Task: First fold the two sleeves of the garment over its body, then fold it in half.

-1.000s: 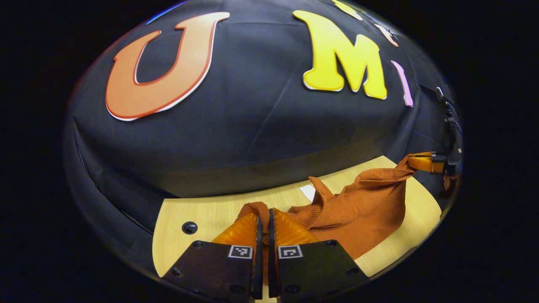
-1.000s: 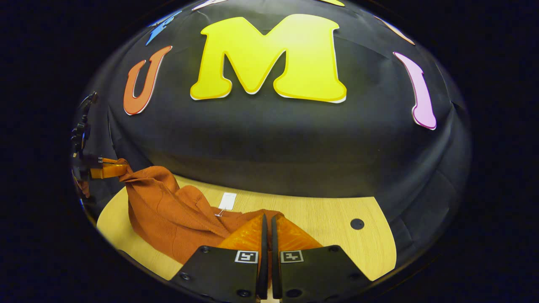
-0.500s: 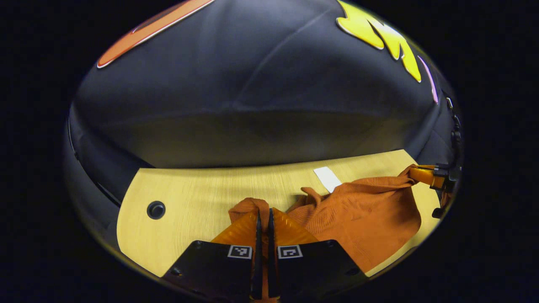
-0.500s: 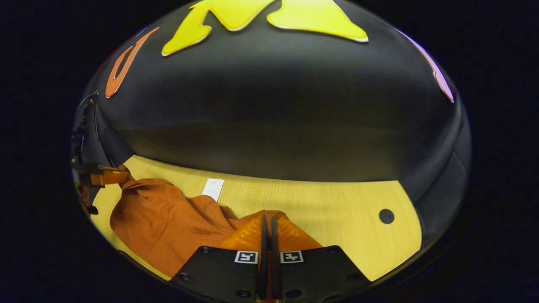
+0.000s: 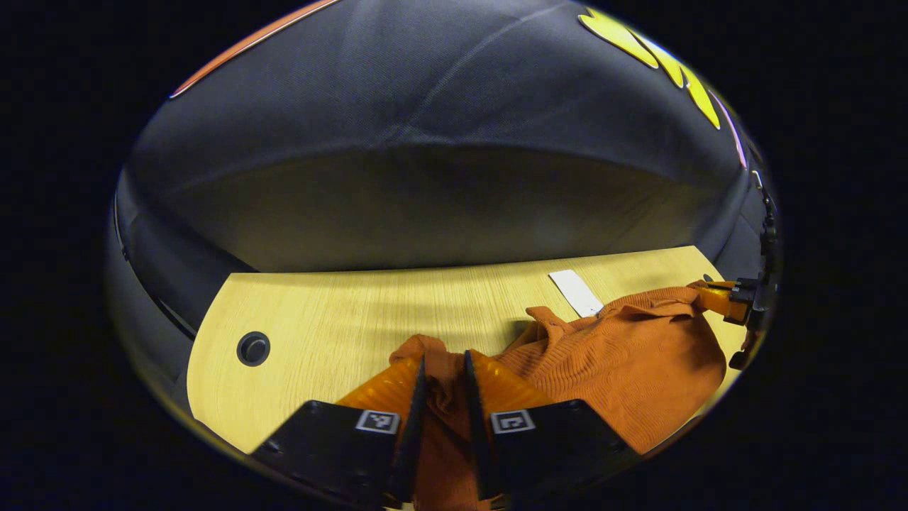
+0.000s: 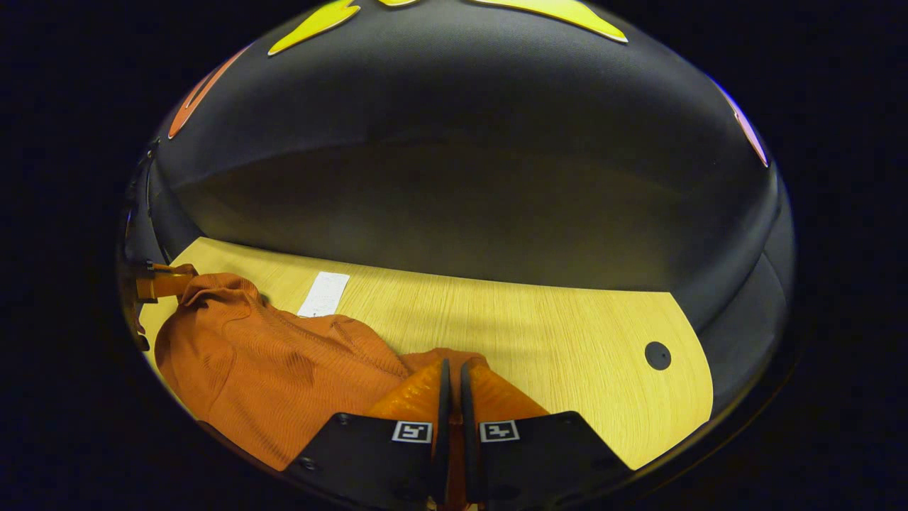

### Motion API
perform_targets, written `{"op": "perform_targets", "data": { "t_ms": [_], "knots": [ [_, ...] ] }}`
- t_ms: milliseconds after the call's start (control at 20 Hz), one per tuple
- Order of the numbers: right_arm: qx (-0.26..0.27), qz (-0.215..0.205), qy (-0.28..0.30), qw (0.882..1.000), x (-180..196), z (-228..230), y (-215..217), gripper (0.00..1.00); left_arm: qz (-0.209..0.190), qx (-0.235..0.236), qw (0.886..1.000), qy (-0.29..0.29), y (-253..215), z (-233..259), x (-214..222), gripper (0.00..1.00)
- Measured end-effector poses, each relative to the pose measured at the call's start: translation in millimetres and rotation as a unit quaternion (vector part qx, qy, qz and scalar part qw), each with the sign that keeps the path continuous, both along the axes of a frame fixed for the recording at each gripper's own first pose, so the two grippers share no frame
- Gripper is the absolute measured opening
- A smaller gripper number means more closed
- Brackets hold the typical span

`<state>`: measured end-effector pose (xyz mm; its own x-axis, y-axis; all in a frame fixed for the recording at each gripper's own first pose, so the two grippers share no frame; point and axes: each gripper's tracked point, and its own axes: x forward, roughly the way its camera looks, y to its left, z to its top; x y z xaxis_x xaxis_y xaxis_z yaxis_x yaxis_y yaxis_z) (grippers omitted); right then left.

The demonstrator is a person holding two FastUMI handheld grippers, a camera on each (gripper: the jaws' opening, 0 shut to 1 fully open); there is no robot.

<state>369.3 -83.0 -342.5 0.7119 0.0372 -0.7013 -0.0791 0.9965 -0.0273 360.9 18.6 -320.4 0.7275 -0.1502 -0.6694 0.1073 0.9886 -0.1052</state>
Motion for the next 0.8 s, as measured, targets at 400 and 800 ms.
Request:
{"op": "perform_targets", "data": {
  "t_ms": [400, 800],
  "knots": [
    [0.01, -0.011, -0.04, 0.999, -12, 58, -5, 0.67, 0.05, -0.015, 0.996, -0.071, 8, 46, 6, 0.9],
    [0.02, 0.033, -0.171, 0.985, -61, 203, 31, 0.8, 0.093, -0.034, 0.973, -0.206, 3, 120, 12, 0.94]
  ]
}}
